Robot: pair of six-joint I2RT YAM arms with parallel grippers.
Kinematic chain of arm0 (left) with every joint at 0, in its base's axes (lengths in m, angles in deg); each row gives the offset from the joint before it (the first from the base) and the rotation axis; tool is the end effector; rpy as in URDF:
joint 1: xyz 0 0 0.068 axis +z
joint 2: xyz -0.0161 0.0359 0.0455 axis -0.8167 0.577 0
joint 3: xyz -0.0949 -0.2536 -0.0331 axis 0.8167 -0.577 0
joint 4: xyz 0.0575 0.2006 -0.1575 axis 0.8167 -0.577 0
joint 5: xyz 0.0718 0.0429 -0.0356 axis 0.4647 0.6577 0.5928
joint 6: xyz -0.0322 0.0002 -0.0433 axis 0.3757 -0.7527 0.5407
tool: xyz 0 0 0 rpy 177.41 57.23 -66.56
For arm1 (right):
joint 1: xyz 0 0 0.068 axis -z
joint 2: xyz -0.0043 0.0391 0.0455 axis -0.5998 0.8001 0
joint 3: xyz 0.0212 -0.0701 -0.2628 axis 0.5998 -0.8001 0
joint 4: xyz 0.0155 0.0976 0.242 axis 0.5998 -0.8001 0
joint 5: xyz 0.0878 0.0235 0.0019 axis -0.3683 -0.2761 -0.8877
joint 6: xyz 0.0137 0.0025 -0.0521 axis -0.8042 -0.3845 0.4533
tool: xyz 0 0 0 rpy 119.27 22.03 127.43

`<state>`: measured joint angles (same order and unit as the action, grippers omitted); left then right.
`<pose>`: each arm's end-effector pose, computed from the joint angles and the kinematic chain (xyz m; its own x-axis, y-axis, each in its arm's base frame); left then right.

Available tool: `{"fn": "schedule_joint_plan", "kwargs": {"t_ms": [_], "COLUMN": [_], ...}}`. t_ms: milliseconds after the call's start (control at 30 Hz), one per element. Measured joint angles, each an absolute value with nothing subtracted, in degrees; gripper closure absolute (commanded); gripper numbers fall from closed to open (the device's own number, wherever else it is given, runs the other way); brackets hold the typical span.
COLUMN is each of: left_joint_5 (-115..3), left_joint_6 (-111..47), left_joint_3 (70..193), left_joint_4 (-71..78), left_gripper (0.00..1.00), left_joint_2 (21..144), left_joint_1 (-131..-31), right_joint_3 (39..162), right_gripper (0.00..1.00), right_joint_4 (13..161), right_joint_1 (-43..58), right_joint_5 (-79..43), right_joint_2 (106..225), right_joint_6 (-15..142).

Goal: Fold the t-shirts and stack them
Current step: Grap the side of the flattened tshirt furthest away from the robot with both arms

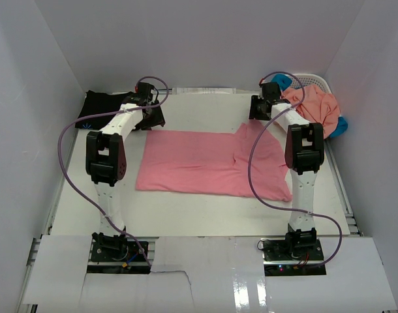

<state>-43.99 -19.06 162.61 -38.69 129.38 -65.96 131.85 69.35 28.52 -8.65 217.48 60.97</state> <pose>0.4595 -0.0886 0.2191 -0.8325 -0.2564 -0.4911 -0.2029 0.9660 -0.1604 0.5203 0.0754 0.1788 -0.6951 0.0618 -0.7163 -0.0150 0.9948 0.1004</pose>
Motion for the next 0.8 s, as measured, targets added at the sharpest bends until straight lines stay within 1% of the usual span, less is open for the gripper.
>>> {"fn": "schedule_joint_plan", "kwargs": {"t_ms": [233,500,600,800], "left_joint_5": [-43.99,-44.23,-44.28,-44.28], "left_joint_6": [-19.08,-19.08,-19.08,-19.08], "left_joint_3": [162.61,162.15,161.80,160.53], "left_joint_4": [-38.65,-38.56,-38.37,-37.67], "left_gripper": [0.36,0.37,0.37,0.37], "left_joint_2": [129.38,129.38,129.38,129.36], "left_joint_1": [-65.96,-65.96,-65.96,-65.96], "right_joint_3": [129.78,129.43,129.49,129.91], "right_gripper": [0.48,0.50,0.54,0.54], "right_joint_4": [75.84,77.83,78.38,78.47], "right_joint_1": [28.61,28.63,28.63,28.65], "right_joint_5": [-9.02,-9.15,-9.13,-8.56], "right_joint_2": [217.57,217.59,217.70,218.68], "right_joint_6": [61.39,61.67,61.69,61.65]}}
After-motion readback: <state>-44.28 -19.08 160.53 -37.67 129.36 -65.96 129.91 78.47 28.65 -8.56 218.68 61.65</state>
